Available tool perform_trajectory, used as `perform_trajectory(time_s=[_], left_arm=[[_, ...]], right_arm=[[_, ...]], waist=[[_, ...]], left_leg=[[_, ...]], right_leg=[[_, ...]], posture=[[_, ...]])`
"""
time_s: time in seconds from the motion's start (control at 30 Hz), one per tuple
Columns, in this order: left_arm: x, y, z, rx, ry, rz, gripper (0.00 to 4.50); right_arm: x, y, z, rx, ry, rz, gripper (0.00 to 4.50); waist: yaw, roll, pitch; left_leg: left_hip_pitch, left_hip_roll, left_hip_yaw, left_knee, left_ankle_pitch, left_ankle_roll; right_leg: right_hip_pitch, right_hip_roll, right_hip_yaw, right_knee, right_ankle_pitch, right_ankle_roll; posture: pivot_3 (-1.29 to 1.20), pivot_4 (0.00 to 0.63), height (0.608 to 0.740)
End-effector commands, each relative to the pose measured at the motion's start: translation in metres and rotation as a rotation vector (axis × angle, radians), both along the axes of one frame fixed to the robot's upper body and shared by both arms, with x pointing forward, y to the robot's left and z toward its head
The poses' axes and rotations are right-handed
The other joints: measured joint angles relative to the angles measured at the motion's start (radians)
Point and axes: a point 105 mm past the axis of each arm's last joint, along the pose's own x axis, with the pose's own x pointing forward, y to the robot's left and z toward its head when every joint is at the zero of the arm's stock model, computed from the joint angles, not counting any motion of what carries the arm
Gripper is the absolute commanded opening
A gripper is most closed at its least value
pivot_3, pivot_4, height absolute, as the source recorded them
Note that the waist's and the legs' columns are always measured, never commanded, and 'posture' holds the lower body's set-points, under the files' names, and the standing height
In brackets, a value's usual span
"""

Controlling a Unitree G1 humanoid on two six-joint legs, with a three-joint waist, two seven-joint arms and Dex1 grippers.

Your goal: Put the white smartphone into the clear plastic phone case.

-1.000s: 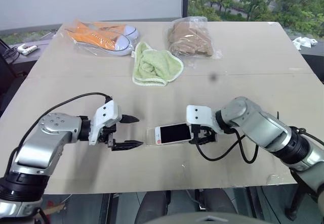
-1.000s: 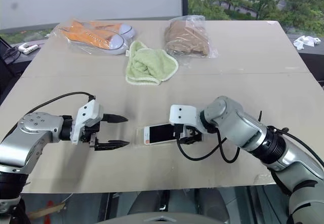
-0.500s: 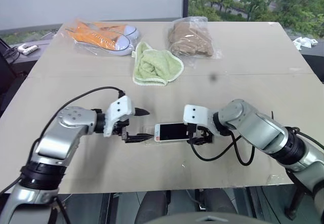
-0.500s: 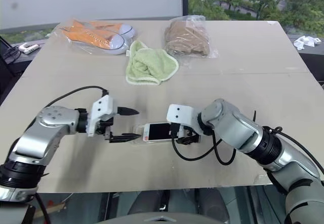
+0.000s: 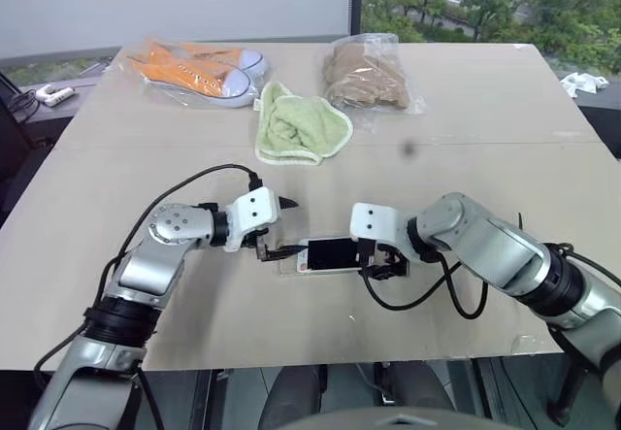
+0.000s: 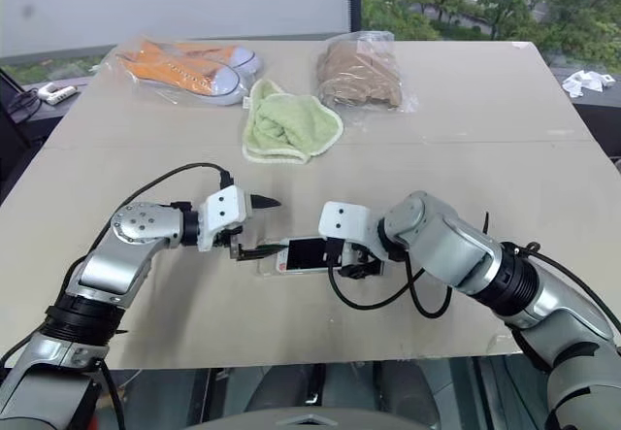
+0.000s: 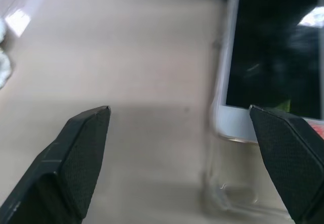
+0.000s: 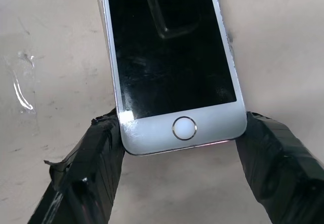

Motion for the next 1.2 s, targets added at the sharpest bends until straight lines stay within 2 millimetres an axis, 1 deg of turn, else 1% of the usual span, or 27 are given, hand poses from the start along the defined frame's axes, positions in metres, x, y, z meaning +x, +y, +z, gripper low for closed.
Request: perform_trajectory(time_s=[0.03, 0.2, 0.4, 0.5, 0.53, 0.6, 0.73, 0.83, 0.87, 0.9, 0.97, 1.13, 1.17, 1.2], left_arm=[[-0.01, 0.004, -0.028, 0.049, 0.084, -0.007, 4.5], [-0.021, 0.011, -0.038, 0.087, 0.131, -0.031, 4.5], [-0.021, 0.014, -0.048, 0.12, 0.115, -0.022, 4.5], [-0.021, 0.014, -0.052, 0.118, 0.13, -0.012, 4.5], [-0.023, 0.013, -0.054, 0.11, 0.15, -0.016, 4.5], [-0.026, 0.012, -0.055, 0.105, 0.168, -0.03, 4.5], [-0.019, 0.009, -0.052, 0.099, 0.11, -0.019, 4.5], [-0.022, 0.008, -0.051, 0.088, 0.119, -0.041, 4.5], [-0.022, 0.008, -0.051, 0.083, 0.124, -0.045, 3.98], [-0.023, 0.008, -0.05, 0.08, 0.123, -0.047, 3.7], [-0.024, 0.007, -0.05, 0.075, 0.123, -0.053, 2.97], [-0.027, 0.0, -0.045, 0.039, 0.131, -0.082, 0.4], [-0.028, -0.001, -0.045, 0.037, 0.133, -0.088, 0.32], [-0.028, -0.002, -0.044, 0.037, 0.133, -0.09, 0.08]], right_arm=[[-0.004, 0.007, 0.01, 0.025, -0.028, 0.04, 2.93], [-0.005, 0.006, 0.01, 0.023, -0.024, 0.037, 2.93], [-0.006, 0.007, 0.009, 0.023, -0.016, 0.039, 2.93], [-0.006, 0.007, 0.009, 0.024, -0.015, 0.038, 2.93], [-0.006, 0.007, 0.009, 0.024, -0.014, 0.037, 2.93], [-0.006, 0.007, 0.009, 0.024, -0.014, 0.037, 2.93], [-0.007, 0.007, 0.009, 0.024, -0.011, 0.038, 2.93], [-0.008, 0.008, 0.008, 0.026, -0.009, 0.04, 2.93], [-0.008, 0.008, 0.008, 0.026, -0.008, 0.041, 2.93], [-0.008, 0.008, 0.008, 0.026, -0.008, 0.041, 2.93], [-0.007, 0.008, 0.008, 0.026, -0.007, 0.041, 2.93], [-0.007, 0.008, 0.008, 0.027, -0.007, 0.04, 2.93], [-0.007, 0.008, 0.008, 0.027, -0.007, 0.04, 2.93], [-0.007, 0.008, 0.008, 0.027, -0.007, 0.04, 2.93]], waist=[[0.001, 0.0, -0.001], [-0.001, 0.0, -0.003], [0.001, 0.001, -0.005], [0.003, 0.002, -0.005], [0.003, 0.002, -0.005], [0.003, 0.002, -0.005], [0.003, 0.003, -0.006], [0.005, 0.004, -0.007], [0.005, 0.004, -0.007], [0.005, 0.005, -0.007], [0.005, 0.005, -0.007], [0.009, 0.005, -0.007], [0.012, 0.005, -0.007], [0.014, 0.005, -0.007]], left_leg=[[0.0, 0.0, 0.0, 0.0, 0.0, 0.0], [0.001, 0.0, 0.0, 0.0, 0.0, 0.0], [0.004, 0.0, 0.0, 0.0, 0.0, 0.0], [0.016, 0.0, 0.0, -0.004, -0.003, 0.005], [0.018, 0.0, 0.0, -0.004, -0.003, 0.006], [0.018, 0.0, 0.0, -0.004, -0.003, 0.006], [0.019, 0.0, 0.0, -0.004, -0.003, 0.006], [0.019, 0.0, 0.0, -0.003, -0.003, 0.006], [0.02, 0.0, 0.0, -0.003, -0.003, 0.006], [0.02, 0.0, 0.0, -0.003, -0.003, 0.006], [0.02, 0.0, 0.0, -0.004, -0.003, 0.006], [0.02, 0.0, -0.001, -0.004, -0.003, 0.006], [0.02, 0.0, -0.001, -0.004, -0.003, 0.006], [0.02, 0.0, -0.001, -0.004, -0.003, 0.006]], right_leg=[[0.0, 0.0, 0.0, 0.001, 0.0, 0.0], [0.0, 0.0, 0.0, 0.003, 0.0, 0.0], [0.003, 0.0, 0.0, 0.003, 0.0, 0.0], [0.015, 0.0, 0.0, -0.002, 0.0, 0.0], [0.016, 0.0, 0.0, -0.003, 0.0, 0.0], [0.017, 0.0, 0.0, -0.003, 0.0, 0.0], [0.018, 0.0, 0.0, -0.003, 0.0, 0.0], [0.018, 0.0, 0.0, -0.003, 0.0, 0.0], [0.019, 0.0, 0.0, -0.003, 0.0, 0.0], [0.019, 0.0, 0.0, -0.003, 0.0, 0.0], [0.019, 0.0, 0.0, -0.004, 0.0, 0.0], [0.02, 0.0, -0.001, -0.004, 0.0, 0.0], [0.02, 0.0, -0.001, -0.004, 0.0, 0.0], [0.02, 0.0, -0.001, -0.004, 0.0, 0.0]], posture=[[0.0, 0.15, 0.74], [0.0, 0.15, 0.74], [0.0, 0.15, 0.74], [0.0, 0.15, 0.74], [0.0, 0.15, 0.74], [0.0, 0.15, 0.74], [0.0, 0.15, 0.74], [0.0, 0.15, 0.74], [0.0, 0.15, 0.74], [0.0, 0.15, 0.74], [0.0, 0.15, 0.74], [0.0, 0.15, 0.74], [0.0, 0.15, 0.74], [0.0, 0.15, 0.74]])
